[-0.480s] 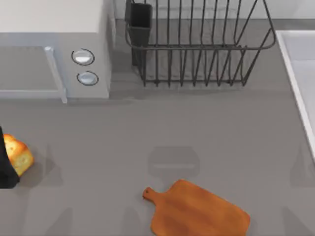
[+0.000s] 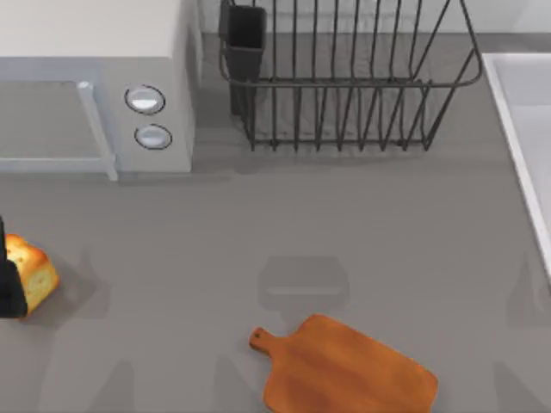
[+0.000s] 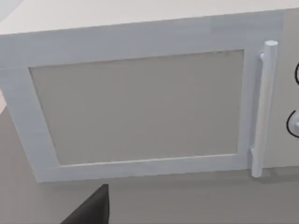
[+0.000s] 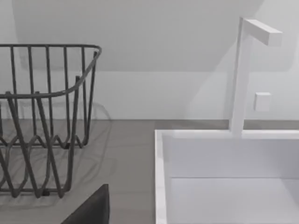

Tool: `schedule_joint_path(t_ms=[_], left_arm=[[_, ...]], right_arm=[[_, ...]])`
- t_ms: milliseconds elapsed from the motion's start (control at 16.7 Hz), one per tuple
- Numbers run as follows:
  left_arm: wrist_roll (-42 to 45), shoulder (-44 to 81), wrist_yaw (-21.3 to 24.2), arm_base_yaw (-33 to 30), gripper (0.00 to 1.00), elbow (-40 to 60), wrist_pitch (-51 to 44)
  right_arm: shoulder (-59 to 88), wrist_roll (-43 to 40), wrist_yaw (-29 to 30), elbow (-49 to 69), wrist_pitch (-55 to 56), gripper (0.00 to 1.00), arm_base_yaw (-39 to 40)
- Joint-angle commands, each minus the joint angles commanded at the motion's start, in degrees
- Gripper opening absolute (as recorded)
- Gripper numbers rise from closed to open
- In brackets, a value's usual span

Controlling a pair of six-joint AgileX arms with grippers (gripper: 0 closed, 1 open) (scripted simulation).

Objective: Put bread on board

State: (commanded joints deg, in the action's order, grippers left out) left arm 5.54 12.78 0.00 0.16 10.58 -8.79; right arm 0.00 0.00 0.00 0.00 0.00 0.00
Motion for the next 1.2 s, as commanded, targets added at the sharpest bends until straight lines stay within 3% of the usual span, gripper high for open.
schedule_joint_path(t_ms=[720,1200], left_arm=[[21.9,64.2,0.2,0.6,1.0,40.7,-36.7],[30.2,86.5,0.0,1.0,1.0,57.3,-49.5]], right_arm=[[0.0,0.0,0.0,0.0,0.0,1.0,0.0],[0.0,0.0,0.0,0.0,0.0,1.0,0.0]])
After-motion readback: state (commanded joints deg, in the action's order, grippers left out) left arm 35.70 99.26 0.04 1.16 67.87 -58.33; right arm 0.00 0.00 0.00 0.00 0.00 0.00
